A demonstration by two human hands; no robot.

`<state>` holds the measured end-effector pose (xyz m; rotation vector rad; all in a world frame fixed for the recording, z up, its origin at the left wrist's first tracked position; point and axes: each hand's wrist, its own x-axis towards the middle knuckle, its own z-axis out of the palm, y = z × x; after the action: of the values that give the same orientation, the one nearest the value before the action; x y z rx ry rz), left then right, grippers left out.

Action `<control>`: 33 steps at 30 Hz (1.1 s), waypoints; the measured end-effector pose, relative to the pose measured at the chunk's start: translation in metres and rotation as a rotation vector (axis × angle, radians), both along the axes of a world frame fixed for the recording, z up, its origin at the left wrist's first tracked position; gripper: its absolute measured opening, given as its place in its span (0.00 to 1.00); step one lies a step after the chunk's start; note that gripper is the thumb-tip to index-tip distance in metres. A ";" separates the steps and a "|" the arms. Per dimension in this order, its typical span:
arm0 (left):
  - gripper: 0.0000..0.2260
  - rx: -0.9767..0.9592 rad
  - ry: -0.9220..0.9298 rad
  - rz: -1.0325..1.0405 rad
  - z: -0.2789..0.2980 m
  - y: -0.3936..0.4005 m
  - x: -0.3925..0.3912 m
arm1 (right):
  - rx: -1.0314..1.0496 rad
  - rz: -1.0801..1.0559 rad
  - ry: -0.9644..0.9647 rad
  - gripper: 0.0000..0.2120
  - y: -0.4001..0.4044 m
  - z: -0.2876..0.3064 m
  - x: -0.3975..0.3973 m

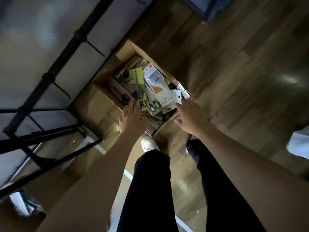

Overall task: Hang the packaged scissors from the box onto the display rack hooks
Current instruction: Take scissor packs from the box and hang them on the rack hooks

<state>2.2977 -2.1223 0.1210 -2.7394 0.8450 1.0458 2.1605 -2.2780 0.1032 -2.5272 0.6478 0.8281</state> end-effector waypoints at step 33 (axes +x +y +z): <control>0.54 -0.075 -0.007 0.171 -0.301 -0.079 0.173 | -0.239 0.085 -0.274 0.33 -0.032 -0.309 0.206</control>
<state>2.4702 -2.2009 -0.1804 -2.9204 0.6712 1.0519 2.3669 -2.3098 -0.2058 -2.8310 0.5805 0.4382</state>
